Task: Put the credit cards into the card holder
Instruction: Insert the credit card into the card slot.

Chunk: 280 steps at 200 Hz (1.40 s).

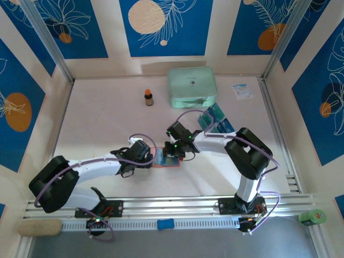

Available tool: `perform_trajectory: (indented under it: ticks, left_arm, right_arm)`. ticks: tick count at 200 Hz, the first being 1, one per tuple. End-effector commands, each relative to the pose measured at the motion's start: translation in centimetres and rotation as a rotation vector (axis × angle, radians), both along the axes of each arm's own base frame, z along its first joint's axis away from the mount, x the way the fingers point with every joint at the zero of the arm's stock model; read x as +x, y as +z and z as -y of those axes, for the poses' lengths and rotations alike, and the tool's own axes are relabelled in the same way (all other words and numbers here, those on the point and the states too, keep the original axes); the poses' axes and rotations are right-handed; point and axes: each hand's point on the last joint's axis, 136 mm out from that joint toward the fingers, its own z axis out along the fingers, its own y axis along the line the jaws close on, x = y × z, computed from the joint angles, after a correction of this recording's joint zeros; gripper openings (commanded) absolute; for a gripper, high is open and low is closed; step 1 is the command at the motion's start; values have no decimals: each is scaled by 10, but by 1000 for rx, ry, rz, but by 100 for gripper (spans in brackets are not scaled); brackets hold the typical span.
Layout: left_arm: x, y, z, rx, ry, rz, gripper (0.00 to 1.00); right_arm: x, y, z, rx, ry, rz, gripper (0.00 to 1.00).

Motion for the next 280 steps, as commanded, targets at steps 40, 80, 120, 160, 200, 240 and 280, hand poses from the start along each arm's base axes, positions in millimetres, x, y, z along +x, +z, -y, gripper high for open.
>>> perform_trajectory:
  ticks: [40, 80, 120, 160, 200, 240, 280]
  left_arm:
    - [-1, -4, -7, 7, 29, -3, 100]
    - [2, 10, -11, 1, 42, 30, 100]
    - [3, 19, -19, -8, 70, 58, 100]
    - [-2, 9, -22, 3, 75, 29, 100]
    - [-6, 0, -26, 18, 87, 6, 100]
    - [-6, -6, -26, 30, 89, -12, 100]
    - [-6, -8, -26, 35, 89, -16, 100]
  right_arm:
    - [-5, -9, -21, -36, 60, -24, 4]
    - [-4, 6, -27, -6, 64, -9, 3]
    - [1, 32, -21, 18, 45, 41, 4]
    - [-1, 31, -13, 2, 33, 46, 4]
    - [-9, 16, -7, -25, 31, 20, 3]
    - [-13, 4, -7, -47, 42, 3, 2]
    - [-14, -5, -9, -64, 56, -11, 2]
